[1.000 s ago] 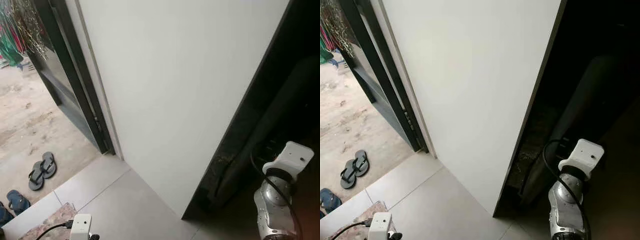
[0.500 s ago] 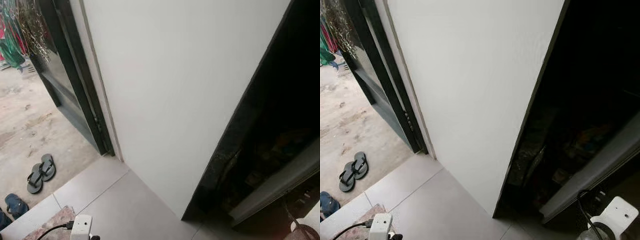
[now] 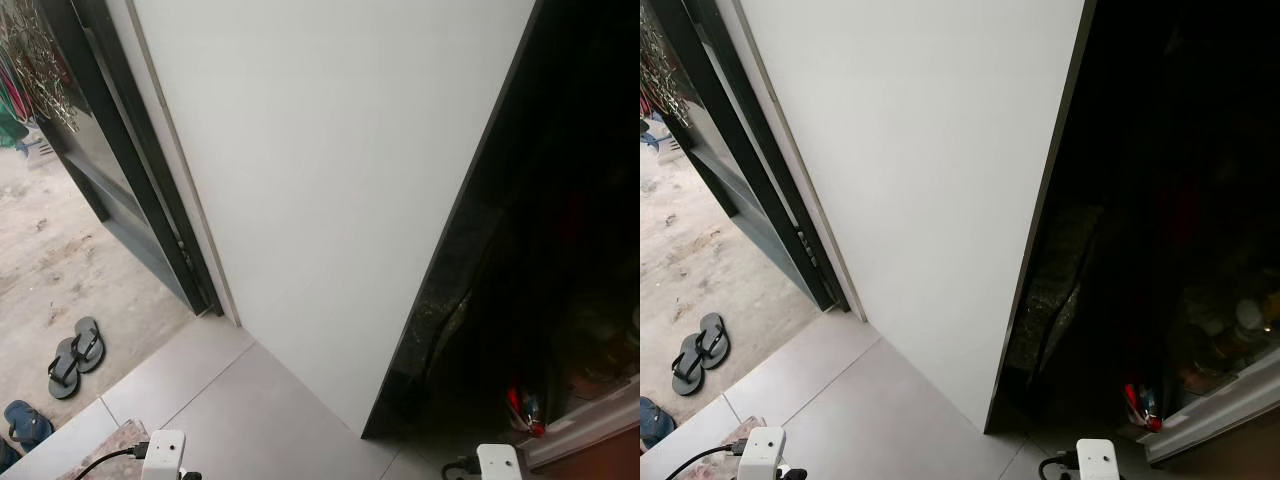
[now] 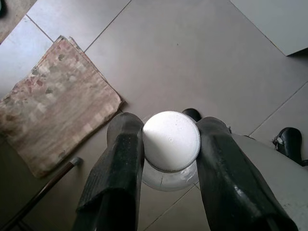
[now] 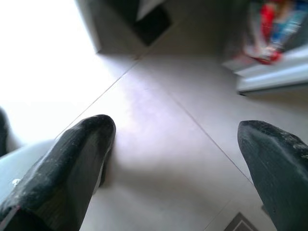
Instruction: Restocking fridge
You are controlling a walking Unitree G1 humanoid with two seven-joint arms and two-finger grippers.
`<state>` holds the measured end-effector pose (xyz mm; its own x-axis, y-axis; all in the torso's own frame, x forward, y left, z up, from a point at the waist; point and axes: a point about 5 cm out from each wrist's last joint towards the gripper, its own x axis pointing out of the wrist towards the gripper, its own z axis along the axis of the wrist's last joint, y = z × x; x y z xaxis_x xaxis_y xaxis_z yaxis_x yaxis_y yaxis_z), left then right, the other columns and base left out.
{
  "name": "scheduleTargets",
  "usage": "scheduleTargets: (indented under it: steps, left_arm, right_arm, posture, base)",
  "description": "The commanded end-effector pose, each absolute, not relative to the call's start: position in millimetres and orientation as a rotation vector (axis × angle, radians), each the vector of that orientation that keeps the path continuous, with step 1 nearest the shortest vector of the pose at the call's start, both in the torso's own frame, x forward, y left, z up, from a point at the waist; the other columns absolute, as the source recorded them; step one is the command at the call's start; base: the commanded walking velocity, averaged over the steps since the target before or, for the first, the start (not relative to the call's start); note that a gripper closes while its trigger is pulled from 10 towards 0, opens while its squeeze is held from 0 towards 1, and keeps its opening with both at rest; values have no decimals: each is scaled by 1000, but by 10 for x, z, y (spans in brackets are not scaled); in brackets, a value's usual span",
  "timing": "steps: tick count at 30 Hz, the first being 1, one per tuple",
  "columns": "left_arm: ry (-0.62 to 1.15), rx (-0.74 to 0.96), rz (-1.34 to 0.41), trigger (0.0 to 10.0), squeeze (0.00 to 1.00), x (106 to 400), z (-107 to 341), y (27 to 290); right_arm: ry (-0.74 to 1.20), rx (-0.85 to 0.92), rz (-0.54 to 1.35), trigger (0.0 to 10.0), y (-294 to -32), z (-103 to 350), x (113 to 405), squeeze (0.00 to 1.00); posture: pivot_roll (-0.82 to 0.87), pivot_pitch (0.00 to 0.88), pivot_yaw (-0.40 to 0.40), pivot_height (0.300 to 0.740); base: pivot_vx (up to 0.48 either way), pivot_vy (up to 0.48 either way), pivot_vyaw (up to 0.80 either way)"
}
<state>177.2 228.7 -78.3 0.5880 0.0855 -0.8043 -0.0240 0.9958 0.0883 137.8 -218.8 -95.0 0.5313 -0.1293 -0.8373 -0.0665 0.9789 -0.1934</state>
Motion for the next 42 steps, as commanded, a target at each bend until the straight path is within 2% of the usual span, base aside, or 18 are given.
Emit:
scheduleTargets:
  steps: [1,2,10,13,17,23,28,38,42]
  left_arm:
    - [988,75,70,10000,0,1686,-816,2341]
    - [986,73,76,10000,0,1698,-808,2353]
    - [982,74,72,10000,0,1724,-802,2333]
    - [986,72,72,10000,0,1712,-811,2320]
    - [986,85,66,10000,0,1706,-808,2338]
    - [998,123,47,10000,0,1693,-806,2372]
    - [1007,119,43,10000,0,1667,-821,2360]
    - [1015,109,25,10000,0,1639,-868,2212]
    - [1019,125,16,10000,0,1632,-865,2241]
  right_arm:
    - [1027,-152,30,10000,-2132,-965,1372,0]
    - [1008,-56,-72,10000,-2158,-949,1415,0]
    - [986,-30,-223,10000,-2283,-941,1365,0]
    - [990,81,-378,10000,-2384,-953,1271,0]
    - [991,149,-377,10000,-2347,-975,1237,0]
    - [1017,120,-333,10000,-2375,-992,1155,0]
    - [975,172,-395,10000,-2480,-964,1131,0]
    - [1009,140,-359,10000,-2536,-974,1041,0]
    - [972,134,-316,10000,-2443,-965,1139,0]
  posture:
    - [-62,68,22,740]
    - [-64,69,28,740]
    - [-57,74,36,740]
    - [-55,77,44,740]
    - [-47,74,41,740]
    - [-51,59,41,740]
    - [-53,47,35,740]
    - [-33,41,27,740]
    - [-46,61,29,740]
  base:
    - [0,0,0]
    - [0,0,0]
    - [0,0,0]
    - [0,0,0]
    - [0,0,0]
    - [0,0,0]
    - [0,-455,0]
    - [0,-431,0]
    - [0,-417,0]
